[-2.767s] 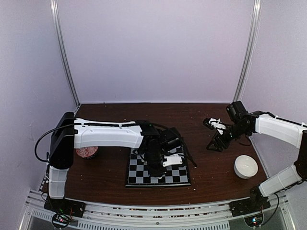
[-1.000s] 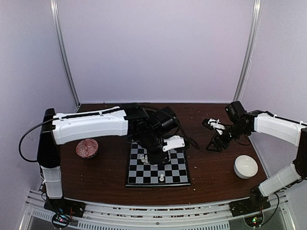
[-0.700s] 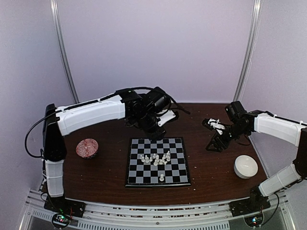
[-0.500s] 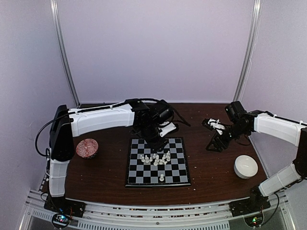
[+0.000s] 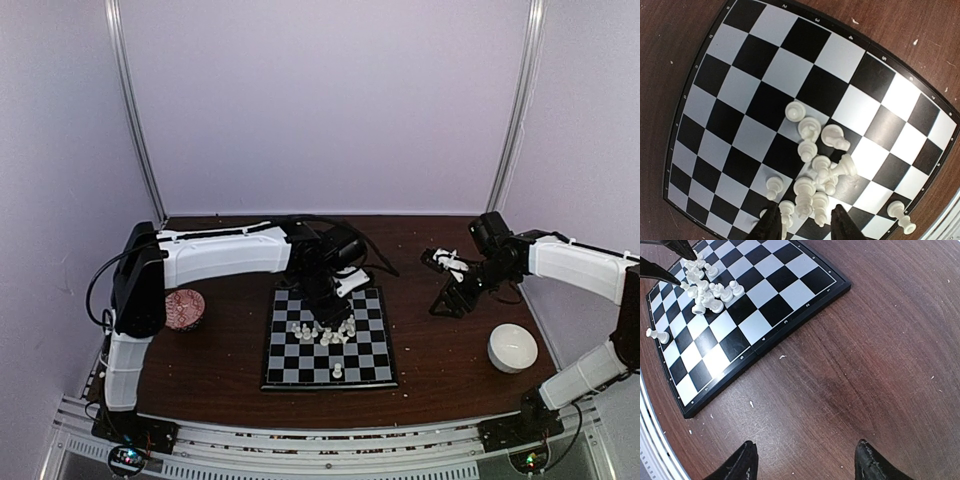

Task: Set up the chess pieces on the board
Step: Pick up the queen from the chessboard.

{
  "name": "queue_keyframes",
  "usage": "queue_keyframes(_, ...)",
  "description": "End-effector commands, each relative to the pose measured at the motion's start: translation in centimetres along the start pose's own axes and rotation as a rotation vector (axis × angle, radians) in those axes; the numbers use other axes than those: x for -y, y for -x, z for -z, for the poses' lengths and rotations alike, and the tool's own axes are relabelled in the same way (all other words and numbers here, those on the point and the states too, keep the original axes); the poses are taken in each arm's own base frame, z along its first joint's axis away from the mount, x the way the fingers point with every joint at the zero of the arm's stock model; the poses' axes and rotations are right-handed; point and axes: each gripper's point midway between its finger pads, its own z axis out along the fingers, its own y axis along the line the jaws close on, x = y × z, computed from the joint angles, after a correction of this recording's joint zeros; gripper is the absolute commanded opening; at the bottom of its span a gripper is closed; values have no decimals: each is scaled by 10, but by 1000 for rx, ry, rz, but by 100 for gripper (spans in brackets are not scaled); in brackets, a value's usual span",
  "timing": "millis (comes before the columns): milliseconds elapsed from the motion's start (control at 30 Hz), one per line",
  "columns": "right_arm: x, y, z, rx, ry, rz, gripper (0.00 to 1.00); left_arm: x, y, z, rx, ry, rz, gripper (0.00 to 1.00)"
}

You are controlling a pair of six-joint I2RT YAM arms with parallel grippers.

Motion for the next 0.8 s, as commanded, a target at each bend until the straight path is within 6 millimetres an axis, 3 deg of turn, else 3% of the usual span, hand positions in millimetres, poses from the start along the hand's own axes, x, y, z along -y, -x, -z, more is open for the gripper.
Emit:
queue_keyframes(0,2,6,1,-4,-2,18,66,-1,-11,-11,-50,4,5,33)
queue_keyframes(333,2,5,0,-9,2,15,65,-3,-22,-21,-90,19,2,22)
queue_keyframes(767,2,5,-1,-12,5,16,64,-4,-24,-30,-111,28,-12,16)
